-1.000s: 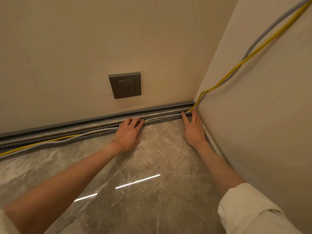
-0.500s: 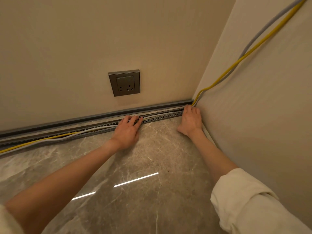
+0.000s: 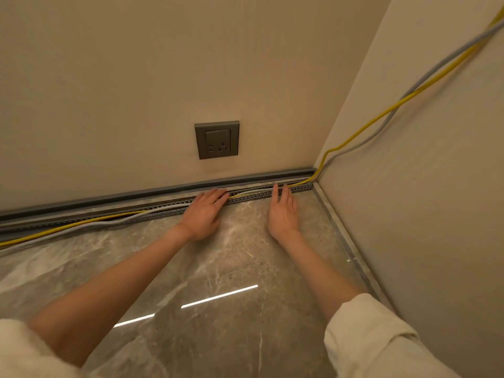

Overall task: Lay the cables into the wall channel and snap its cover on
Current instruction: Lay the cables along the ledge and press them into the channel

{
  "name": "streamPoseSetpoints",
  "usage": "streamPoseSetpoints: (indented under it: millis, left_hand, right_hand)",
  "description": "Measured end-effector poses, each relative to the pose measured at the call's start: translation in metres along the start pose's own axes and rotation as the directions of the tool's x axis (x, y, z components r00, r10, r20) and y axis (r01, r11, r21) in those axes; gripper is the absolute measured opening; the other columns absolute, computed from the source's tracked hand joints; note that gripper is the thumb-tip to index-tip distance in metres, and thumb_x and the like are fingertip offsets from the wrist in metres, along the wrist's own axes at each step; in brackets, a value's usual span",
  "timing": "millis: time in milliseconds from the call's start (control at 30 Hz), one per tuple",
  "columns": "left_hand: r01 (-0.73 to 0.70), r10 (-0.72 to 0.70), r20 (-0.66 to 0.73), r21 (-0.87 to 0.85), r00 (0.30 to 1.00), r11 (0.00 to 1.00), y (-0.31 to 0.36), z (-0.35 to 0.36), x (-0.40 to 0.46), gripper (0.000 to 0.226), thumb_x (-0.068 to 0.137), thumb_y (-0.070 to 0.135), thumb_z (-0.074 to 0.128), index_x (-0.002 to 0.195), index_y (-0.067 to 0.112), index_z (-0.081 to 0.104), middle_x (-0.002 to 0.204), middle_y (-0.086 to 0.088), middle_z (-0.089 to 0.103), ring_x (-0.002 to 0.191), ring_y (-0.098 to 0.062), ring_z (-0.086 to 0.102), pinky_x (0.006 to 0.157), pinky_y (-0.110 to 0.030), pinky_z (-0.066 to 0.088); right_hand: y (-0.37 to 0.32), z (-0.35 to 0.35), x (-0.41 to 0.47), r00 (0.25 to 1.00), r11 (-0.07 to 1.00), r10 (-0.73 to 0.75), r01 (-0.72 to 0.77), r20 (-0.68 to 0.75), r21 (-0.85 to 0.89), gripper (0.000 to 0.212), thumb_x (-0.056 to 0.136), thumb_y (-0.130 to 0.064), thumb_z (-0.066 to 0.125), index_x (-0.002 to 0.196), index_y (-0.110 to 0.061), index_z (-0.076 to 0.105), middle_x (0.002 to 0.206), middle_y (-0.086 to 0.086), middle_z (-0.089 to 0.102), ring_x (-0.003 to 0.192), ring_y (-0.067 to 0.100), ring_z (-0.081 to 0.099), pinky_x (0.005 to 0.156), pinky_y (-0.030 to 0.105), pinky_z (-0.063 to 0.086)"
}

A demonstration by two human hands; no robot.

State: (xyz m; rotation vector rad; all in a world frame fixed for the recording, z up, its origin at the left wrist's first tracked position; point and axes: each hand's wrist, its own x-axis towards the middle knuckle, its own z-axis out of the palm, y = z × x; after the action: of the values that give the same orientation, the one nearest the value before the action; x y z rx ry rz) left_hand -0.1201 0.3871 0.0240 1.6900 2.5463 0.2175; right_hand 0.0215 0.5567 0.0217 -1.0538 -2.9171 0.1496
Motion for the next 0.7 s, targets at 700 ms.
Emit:
streamPoseSetpoints:
  millis: [700]
  left_hand:
    - [0.359, -0.372, -0.268, -0.097, 0.889, 0.928, -0.164, -0.036, -0.204, 0.05, 0.081, 0.017, 0.068, 0.127, 0.007, 0.051, 0.13, -0.014, 0.054, 0.121, -0.033, 0.049, 0.101, -0.046, 0.04]
  right_hand:
    - [-0.192, 0.008, -0.064, 0.89, 0.891, -0.454, 0.455, 0.031, -0.01, 0.081, 0.086, -0.004, 0.052, 0.15, -0.007, 0.001, 0.157, 0.021, 0.001, 0.146, 0.032, 0.001, 0.118, 0.04, 0.005]
